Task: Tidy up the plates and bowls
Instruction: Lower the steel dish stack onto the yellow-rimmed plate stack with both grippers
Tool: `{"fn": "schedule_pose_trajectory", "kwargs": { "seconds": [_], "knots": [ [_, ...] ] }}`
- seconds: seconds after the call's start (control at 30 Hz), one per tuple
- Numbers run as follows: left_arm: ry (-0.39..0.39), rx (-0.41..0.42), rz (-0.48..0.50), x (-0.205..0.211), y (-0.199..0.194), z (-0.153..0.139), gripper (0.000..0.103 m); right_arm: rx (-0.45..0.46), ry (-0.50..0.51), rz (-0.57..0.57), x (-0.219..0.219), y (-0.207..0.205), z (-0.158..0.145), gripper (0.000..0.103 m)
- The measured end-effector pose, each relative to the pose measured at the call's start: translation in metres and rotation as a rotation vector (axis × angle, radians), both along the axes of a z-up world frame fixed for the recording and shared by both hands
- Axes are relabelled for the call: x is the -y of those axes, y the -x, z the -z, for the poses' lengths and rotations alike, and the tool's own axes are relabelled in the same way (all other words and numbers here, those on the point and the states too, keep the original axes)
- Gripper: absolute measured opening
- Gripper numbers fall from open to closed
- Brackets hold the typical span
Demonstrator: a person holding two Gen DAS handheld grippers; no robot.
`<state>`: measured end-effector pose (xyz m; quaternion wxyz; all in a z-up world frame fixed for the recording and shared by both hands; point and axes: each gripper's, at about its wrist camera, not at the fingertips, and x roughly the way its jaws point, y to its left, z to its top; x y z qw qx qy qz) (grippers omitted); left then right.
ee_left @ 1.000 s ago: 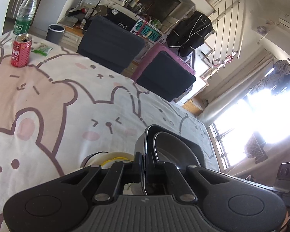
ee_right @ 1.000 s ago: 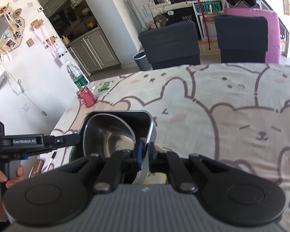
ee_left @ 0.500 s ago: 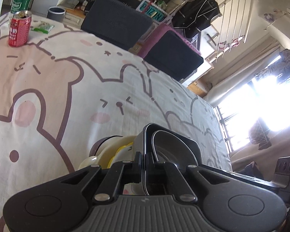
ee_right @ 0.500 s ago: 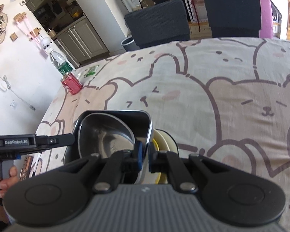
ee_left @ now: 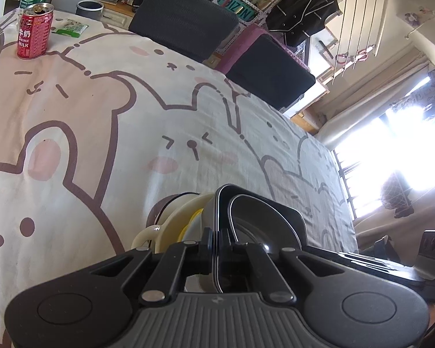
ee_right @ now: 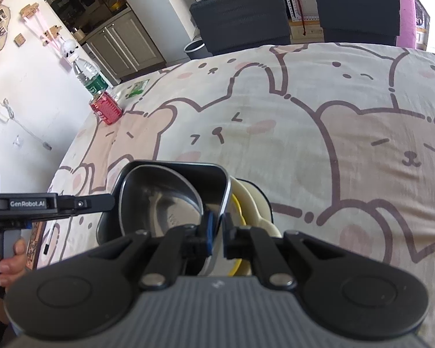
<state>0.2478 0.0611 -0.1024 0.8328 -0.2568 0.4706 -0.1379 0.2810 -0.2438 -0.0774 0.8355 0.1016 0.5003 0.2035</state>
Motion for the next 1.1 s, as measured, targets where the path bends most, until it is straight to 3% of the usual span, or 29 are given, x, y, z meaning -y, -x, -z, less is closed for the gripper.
{"fn": "schedule_pose_trajectory", "kwargs": {
  "seconds": [1.1],
  "knots": [
    [-0.062, -0.053, 0.03, 0.008, -0.003, 0.014, 0.003, -0.044, 0.104, -0.066, -0.014, -0.002, 0.014, 0.009]
  ]
}}
